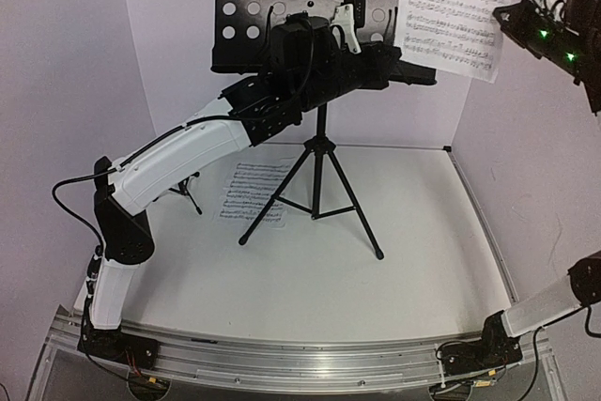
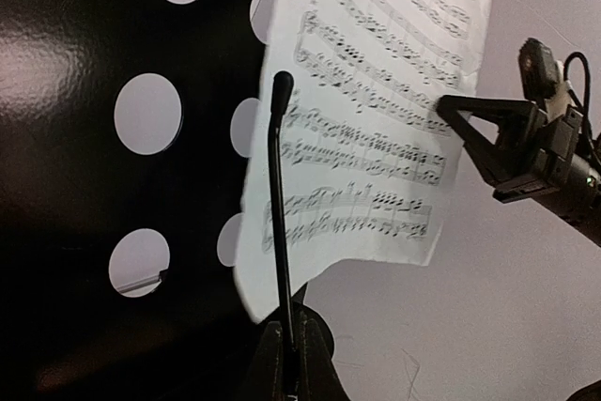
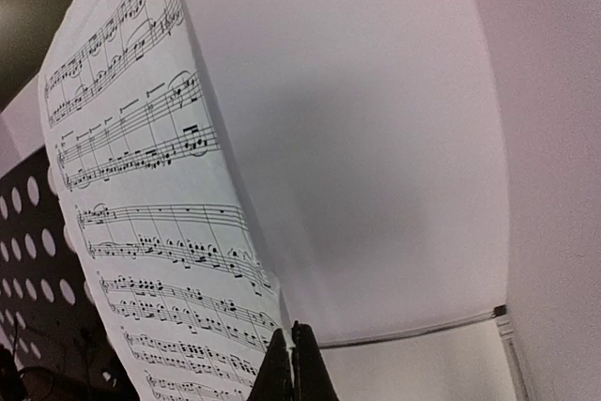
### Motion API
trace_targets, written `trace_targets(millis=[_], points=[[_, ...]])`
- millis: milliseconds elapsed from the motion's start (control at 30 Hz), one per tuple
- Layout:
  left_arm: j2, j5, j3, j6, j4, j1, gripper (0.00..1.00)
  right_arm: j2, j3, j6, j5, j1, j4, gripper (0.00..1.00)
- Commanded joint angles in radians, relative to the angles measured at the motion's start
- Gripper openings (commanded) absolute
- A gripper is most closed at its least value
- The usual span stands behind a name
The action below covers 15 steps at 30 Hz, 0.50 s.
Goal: Pack up the instrument practice props
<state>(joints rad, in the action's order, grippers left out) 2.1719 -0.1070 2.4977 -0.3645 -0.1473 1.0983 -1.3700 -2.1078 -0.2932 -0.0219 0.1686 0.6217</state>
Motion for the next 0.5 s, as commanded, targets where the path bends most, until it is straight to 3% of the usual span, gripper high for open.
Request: trace_targets(millis=[0, 233, 400, 467], points=[[-0.051, 0.013, -0.015, 0.029, -0.005, -0.006, 0.0, 0.117, 0.057, -0.013, -0.418, -0.003, -0.14, 0.0], [-0.053, 0.005, -0.023, 0.033, -0.003, -0.006, 0.0, 0.175, 0.211, 0.229, -0.72, -0.003, -0.082, 0.0], [-0.058, -0.016, -0.04, 0.042, 0.0, -0.006, 0.0, 0.208, 0.336, 0.138, -0.6, -0.003, 0.144, 0.0], [-0.063, -0.023, -0.049, 0.052, 0.003, -0.006, 0.05, 0.235, 0.381, 0.066, -0.504, -0.003, 0.217, 0.0]])
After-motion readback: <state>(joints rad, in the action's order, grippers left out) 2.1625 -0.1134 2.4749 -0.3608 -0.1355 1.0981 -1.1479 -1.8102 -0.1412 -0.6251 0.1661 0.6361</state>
